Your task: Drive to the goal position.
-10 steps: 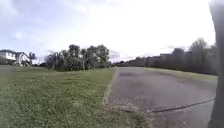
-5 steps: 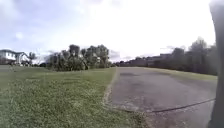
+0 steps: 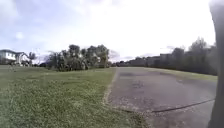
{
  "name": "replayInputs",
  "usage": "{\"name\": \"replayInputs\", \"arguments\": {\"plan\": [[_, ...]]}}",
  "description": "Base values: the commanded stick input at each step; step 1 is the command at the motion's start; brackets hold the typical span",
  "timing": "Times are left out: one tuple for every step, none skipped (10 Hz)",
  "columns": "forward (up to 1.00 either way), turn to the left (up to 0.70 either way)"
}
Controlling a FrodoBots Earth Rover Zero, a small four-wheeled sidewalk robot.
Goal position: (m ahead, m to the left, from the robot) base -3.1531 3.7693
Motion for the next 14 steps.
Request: {"name": "replayInputs", "arguments": {"plan": [[0.0, 0.0], [0.02, 0.0], [0.04, 0.0], [0.02, 0.0], [0.0, 0.0], [0.0, 0.0], [0.0, 0.0], [0.0, 0.0], [0.0, 0.0], [0.0, 0.0], [0.0, 0.0], [0.0, 0.0], [0.01, 0.0], [0.03, 0.0]]}}
